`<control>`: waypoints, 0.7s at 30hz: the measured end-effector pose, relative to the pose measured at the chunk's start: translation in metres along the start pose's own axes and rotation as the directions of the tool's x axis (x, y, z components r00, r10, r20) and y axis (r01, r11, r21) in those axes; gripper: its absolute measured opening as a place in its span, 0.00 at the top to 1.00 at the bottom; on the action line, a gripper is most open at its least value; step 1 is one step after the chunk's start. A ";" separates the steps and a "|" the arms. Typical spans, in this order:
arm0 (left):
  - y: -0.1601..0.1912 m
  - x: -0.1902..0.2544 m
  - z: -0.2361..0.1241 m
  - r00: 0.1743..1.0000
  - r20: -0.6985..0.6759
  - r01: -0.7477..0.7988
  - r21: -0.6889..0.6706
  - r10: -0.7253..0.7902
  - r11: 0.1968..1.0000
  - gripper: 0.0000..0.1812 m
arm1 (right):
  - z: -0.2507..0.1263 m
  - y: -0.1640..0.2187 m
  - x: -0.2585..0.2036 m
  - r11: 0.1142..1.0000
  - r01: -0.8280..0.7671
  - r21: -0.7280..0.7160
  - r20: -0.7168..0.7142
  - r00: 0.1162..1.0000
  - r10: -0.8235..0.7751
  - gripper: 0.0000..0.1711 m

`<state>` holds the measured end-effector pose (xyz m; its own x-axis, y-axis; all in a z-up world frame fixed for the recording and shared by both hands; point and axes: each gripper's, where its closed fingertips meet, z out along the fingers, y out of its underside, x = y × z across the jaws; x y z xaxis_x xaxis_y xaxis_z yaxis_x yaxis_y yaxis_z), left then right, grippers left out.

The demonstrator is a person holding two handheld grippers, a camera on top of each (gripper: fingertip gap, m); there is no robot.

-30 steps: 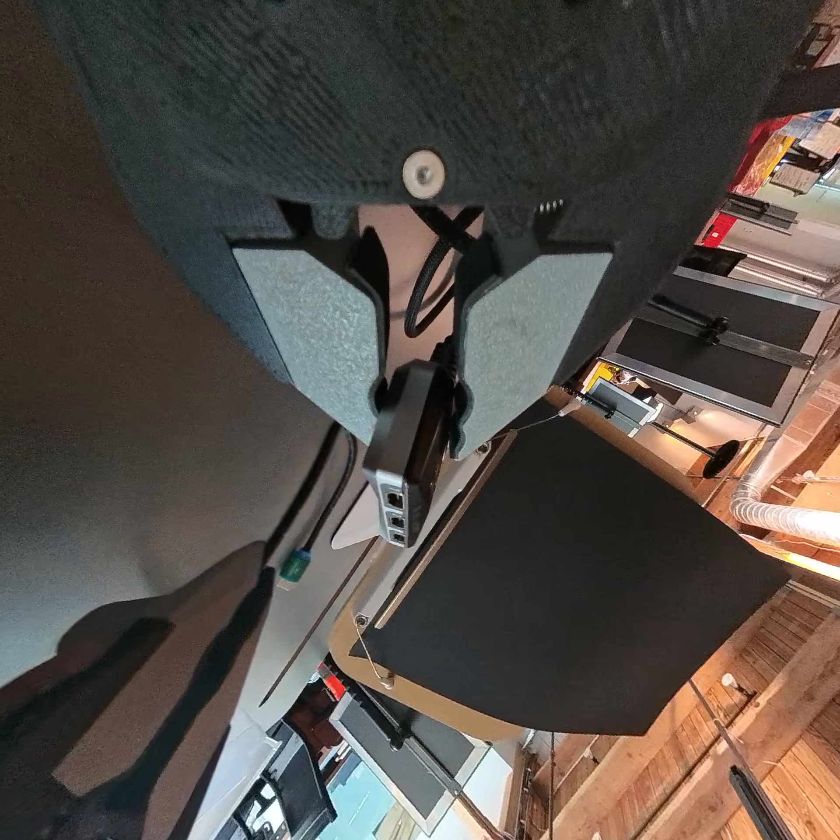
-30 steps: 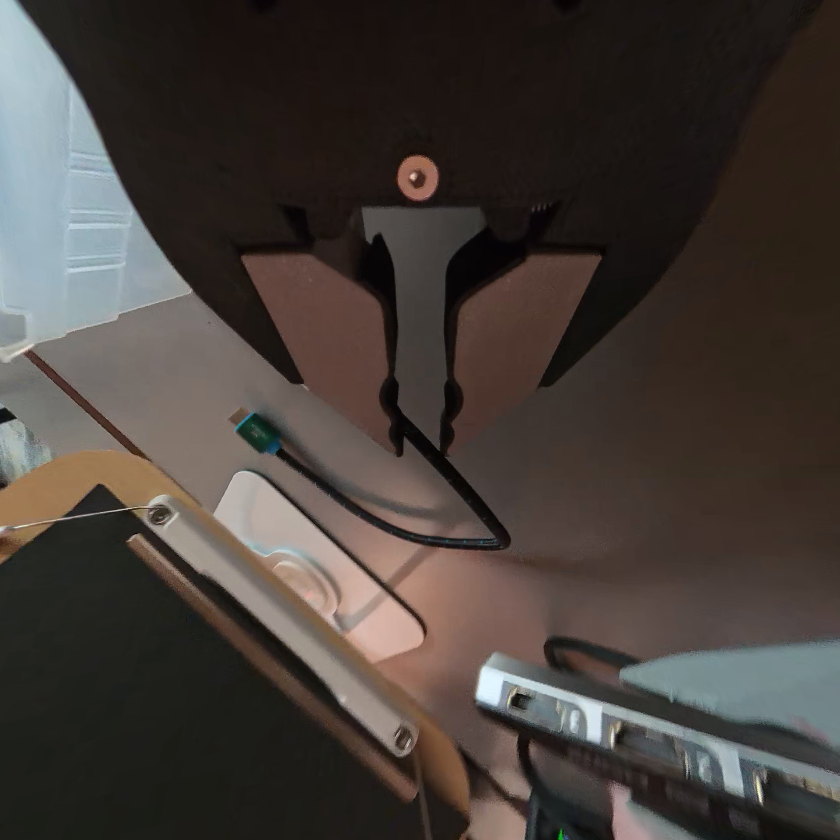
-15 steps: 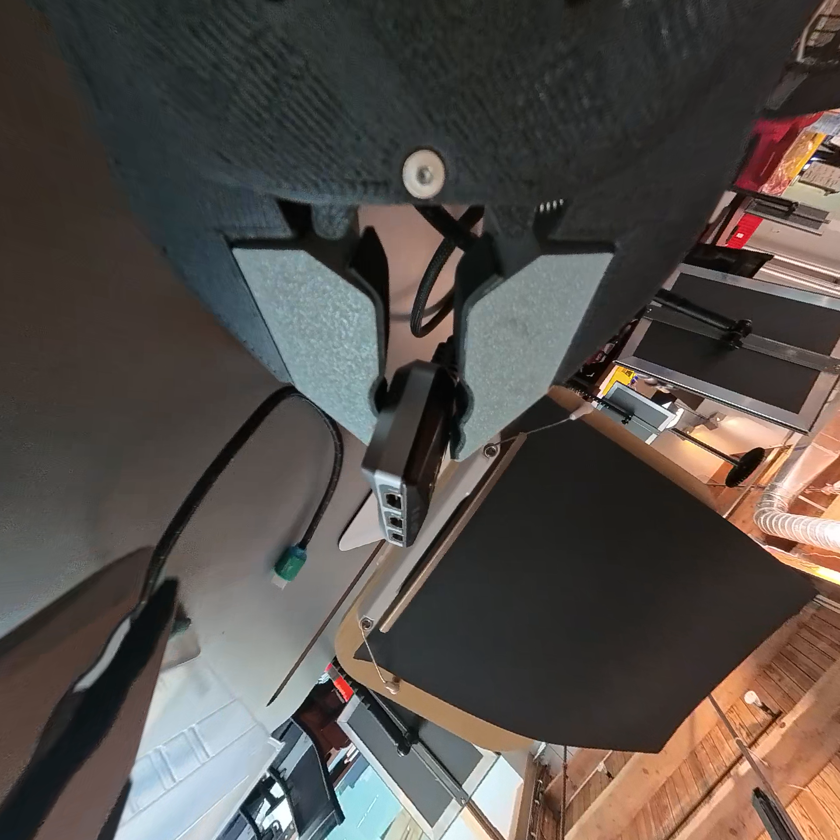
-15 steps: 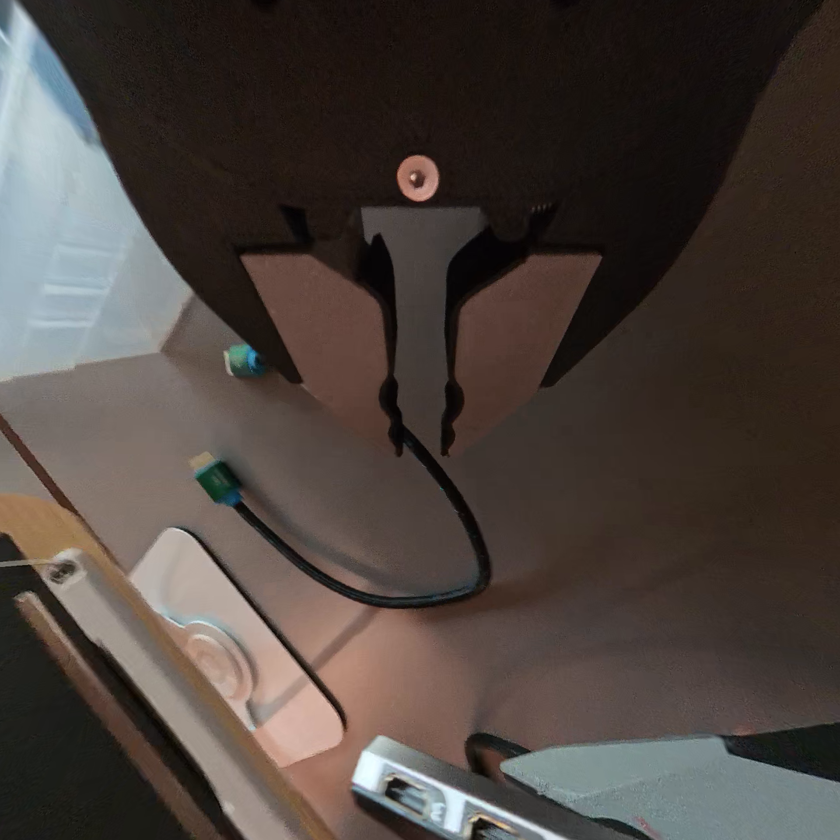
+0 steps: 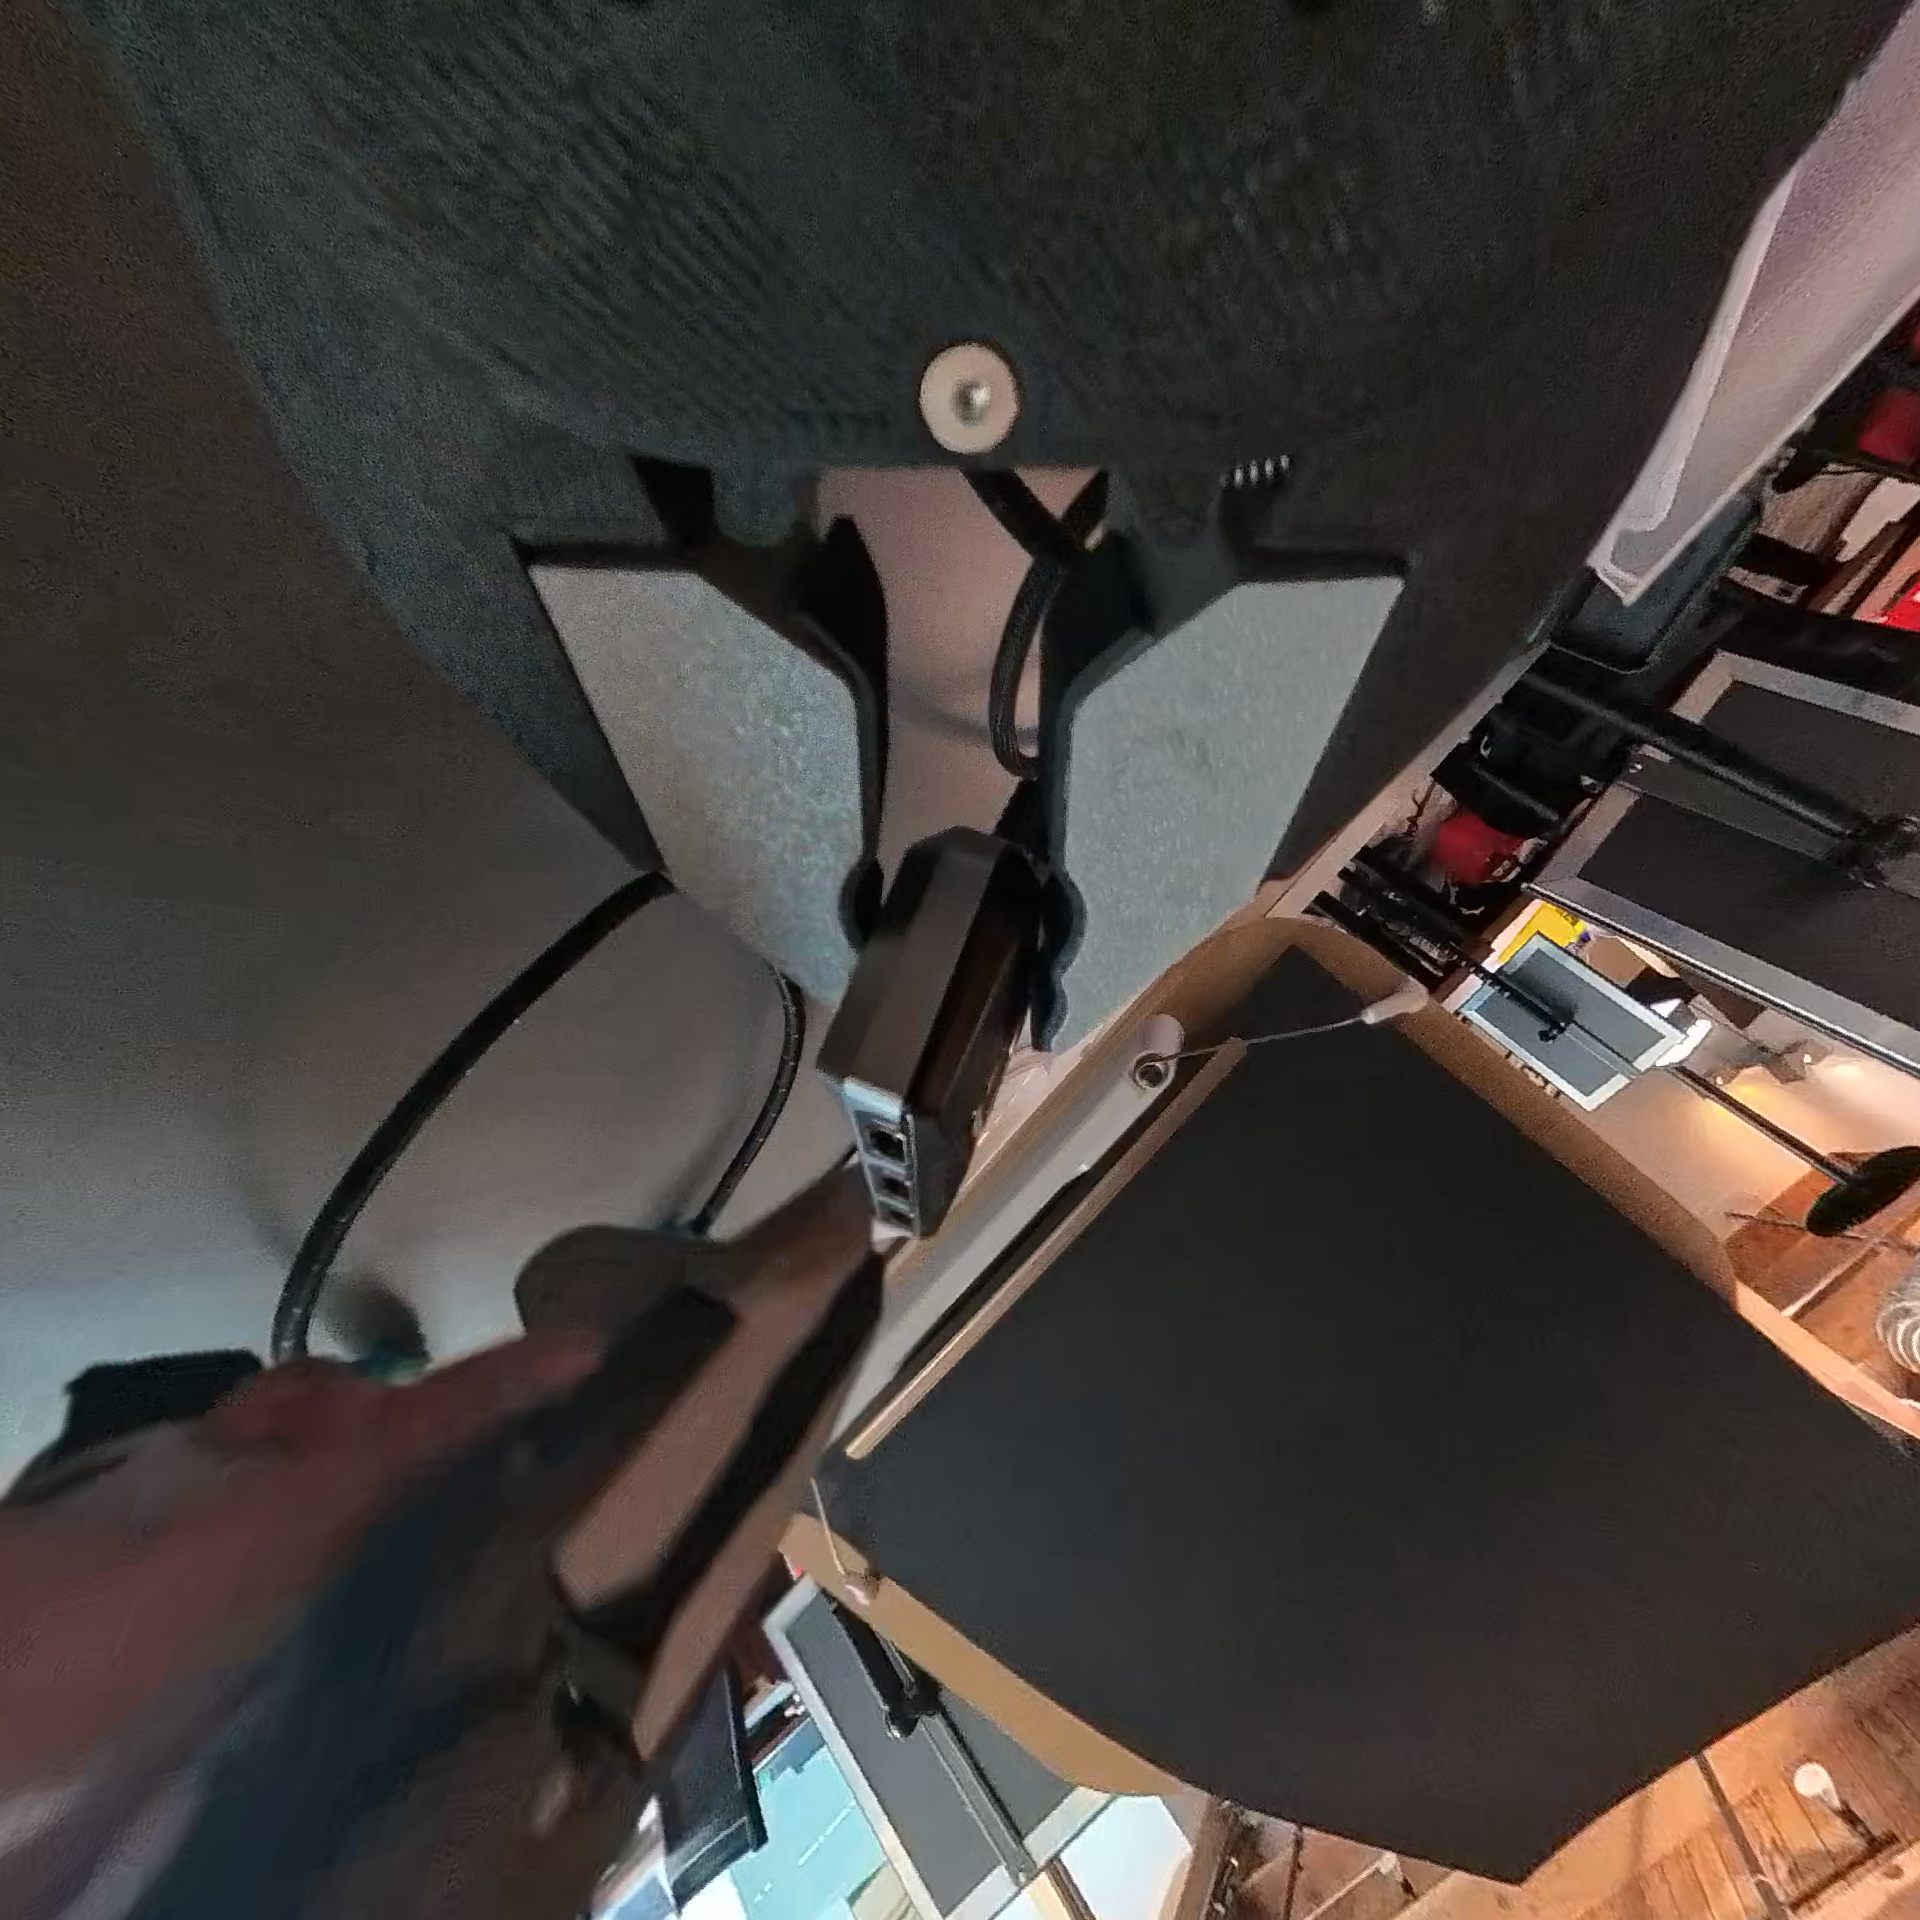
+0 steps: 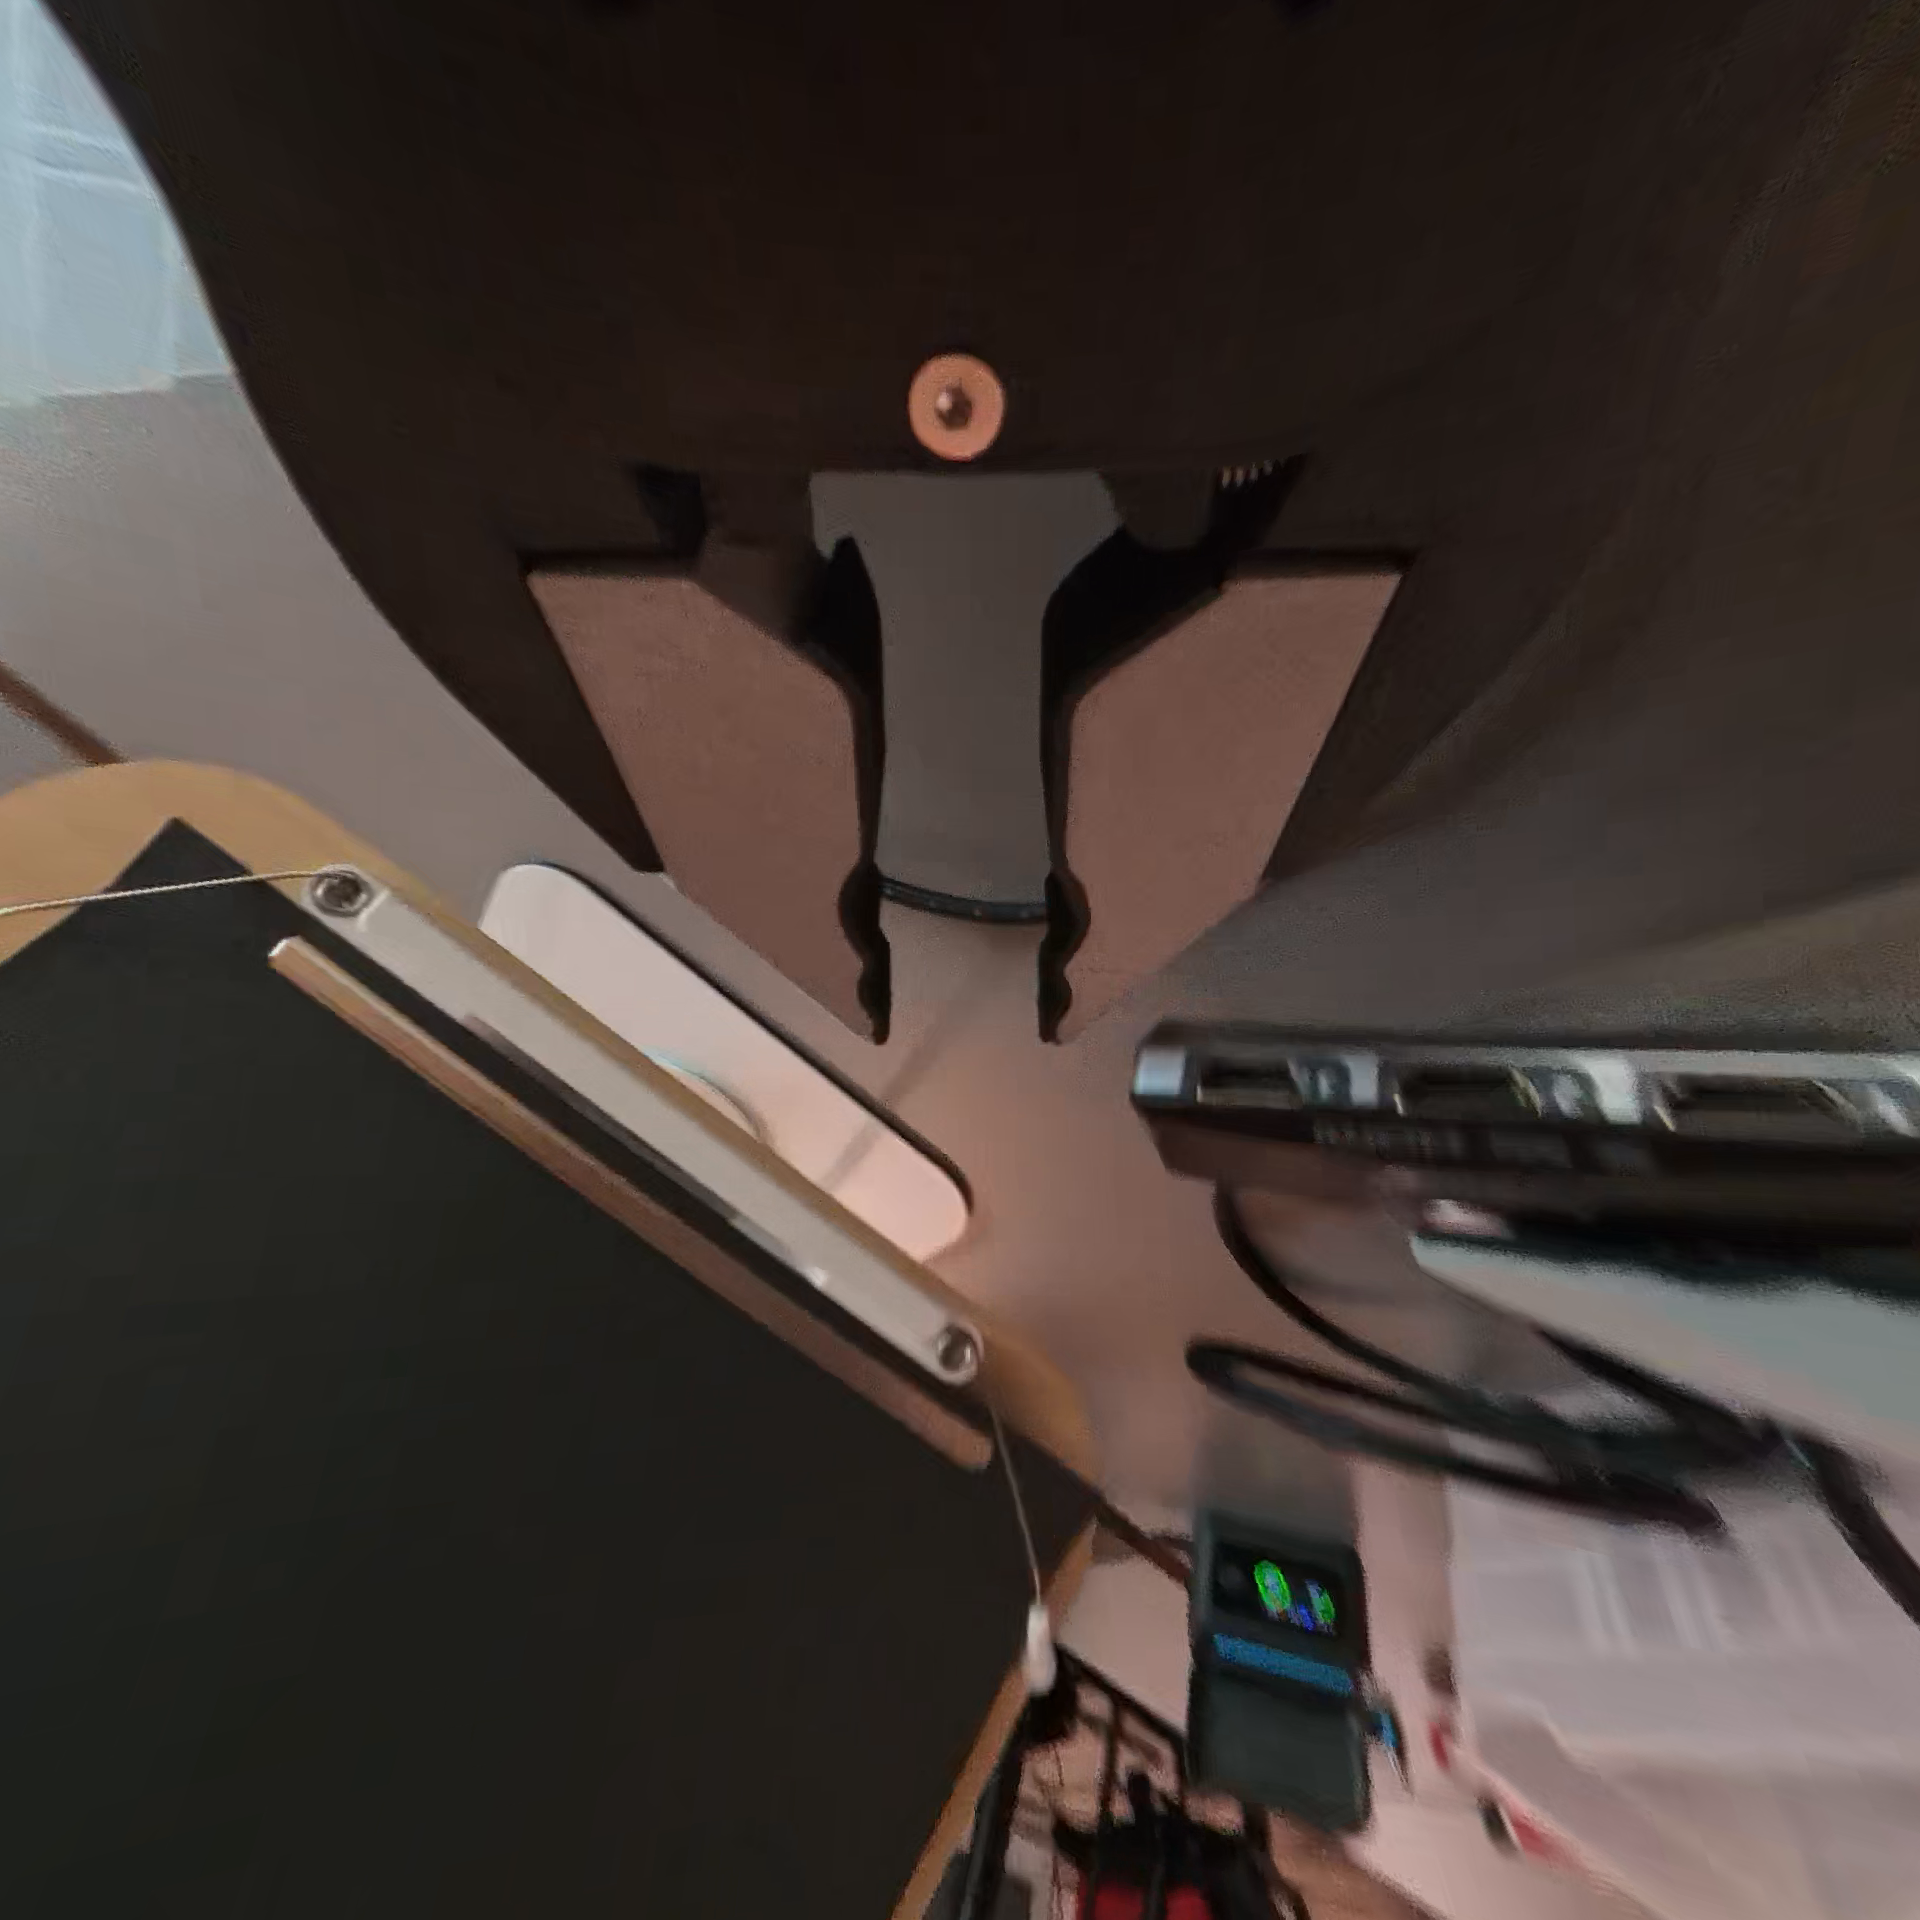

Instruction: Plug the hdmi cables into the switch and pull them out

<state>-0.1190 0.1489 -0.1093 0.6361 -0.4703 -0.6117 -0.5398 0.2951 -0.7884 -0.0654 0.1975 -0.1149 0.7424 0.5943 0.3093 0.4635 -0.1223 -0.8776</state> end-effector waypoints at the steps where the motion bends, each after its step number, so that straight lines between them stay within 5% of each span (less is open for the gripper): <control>1: 0.000 -0.001 0.001 1.000 0.000 0.010 -0.003 -0.010 1.000 0.86 | 0.004 0.007 -0.001 0.998 0.057 -0.016 -0.021 0.998 -0.057 0.86; 8: -0.002 0.008 0.002 0.992 -0.076 0.099 0.029 -0.096 0.995 0.85 | 0.003 0.011 -0.005 0.991 0.133 -0.008 -0.070 0.989 -0.133 0.85; 15: -0.005 0.006 -0.002 0.993 -0.081 0.092 0.066 -0.087 0.994 0.86 | -0.011 0.002 0.008 0.996 -0.042 0.083 -0.052 0.998 0.046 0.87; 21: -0.011 0.013 -0.007 0.991 -0.116 0.079 0.104 -0.067 0.991 0.86 | -0.017 -0.008 0.001 0.988 -0.055 0.145 0.016 0.998 0.054 1.00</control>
<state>-0.1085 0.1341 -0.1076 0.6026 -0.5821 -0.5459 -0.4274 0.3422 -0.8368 -0.0603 0.1857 -0.1019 0.7585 0.5993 0.2559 0.3465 -0.0384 -0.9373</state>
